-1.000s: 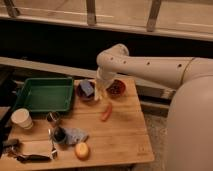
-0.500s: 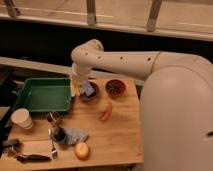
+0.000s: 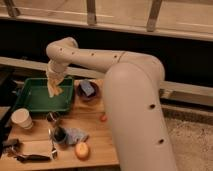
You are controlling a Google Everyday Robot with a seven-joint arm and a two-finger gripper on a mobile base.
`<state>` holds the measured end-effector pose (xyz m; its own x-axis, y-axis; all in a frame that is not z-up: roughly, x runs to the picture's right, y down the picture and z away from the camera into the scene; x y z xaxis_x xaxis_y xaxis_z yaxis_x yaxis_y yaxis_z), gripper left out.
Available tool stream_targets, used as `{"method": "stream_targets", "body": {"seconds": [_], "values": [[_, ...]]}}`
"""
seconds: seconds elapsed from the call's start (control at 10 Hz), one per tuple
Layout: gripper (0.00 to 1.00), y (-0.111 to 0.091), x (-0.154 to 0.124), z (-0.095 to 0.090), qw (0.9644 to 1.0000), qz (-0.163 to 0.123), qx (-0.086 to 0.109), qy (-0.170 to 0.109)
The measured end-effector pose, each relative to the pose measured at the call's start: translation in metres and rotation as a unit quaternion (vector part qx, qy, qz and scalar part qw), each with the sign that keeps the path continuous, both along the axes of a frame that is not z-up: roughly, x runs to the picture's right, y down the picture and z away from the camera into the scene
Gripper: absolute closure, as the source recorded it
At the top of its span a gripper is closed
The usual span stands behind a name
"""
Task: Place banana in tray
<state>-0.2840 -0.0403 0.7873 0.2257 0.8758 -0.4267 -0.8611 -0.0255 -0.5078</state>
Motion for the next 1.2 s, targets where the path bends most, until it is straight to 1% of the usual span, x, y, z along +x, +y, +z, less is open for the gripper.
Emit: {"method": "stream_targets", "body": {"seconds": [0.1, 0.2, 0.3, 0.4, 0.5, 0.7, 0.8, 1.2], "values": [[0.81, 0.009, -0.012, 0.012, 0.9999, -0.002, -0.012, -0.008], [0.71, 0.016, -0.018, 0.025, 0.9997, 0.0, -0.022, -0.012], [0.63, 0.019, -0.018, 0.034, 0.9994, 0.005, -0.031, -0.013], [0.51, 0.023, -0.014, 0.047, 0.9991, 0.011, -0.04, -0.012], [0.4, 0.02, -0.008, 0.054, 0.9988, 0.023, -0.041, -0.011], [0.24, 0.011, 0.008, 0.063, 0.9984, 0.038, -0.041, -0.007], [0.2, 0.014, 0.011, 0.067, 0.9979, 0.04, -0.05, -0.01], [0.2, 0.016, 0.009, 0.067, 0.9979, 0.037, -0.051, -0.011]]}}
